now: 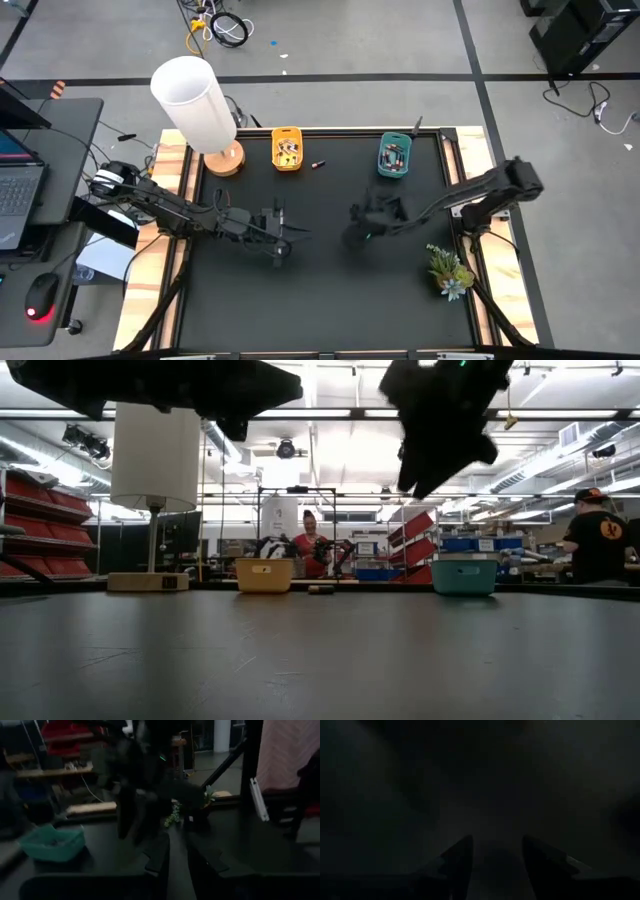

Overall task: Sort batteries
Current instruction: Put the black battery into the blue bin

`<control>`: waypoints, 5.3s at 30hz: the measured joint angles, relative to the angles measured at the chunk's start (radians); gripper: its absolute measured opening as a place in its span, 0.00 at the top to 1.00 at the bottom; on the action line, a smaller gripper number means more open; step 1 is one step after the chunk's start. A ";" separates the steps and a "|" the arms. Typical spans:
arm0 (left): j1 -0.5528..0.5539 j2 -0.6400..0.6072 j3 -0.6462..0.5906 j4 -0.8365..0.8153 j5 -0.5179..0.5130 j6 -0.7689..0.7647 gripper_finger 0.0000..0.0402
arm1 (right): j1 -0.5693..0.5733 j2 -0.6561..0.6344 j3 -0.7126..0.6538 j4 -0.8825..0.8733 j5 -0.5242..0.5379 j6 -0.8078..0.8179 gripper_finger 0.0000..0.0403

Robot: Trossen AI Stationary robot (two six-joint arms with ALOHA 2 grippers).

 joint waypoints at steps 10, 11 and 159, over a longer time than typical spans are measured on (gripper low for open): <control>-0.063 -0.049 -0.070 -0.044 0.017 -0.065 0.83 | 0.017 0.196 0.001 0.379 0.185 -0.170 0.57; -0.063 -0.072 -0.087 -0.035 0.018 -0.078 0.83 | 0.018 0.193 0.001 0.391 0.186 -0.168 0.57; 0.188 -0.288 -0.303 0.157 -0.195 0.069 0.83 | -0.659 0.843 0.811 -0.140 -0.376 -1.315 0.65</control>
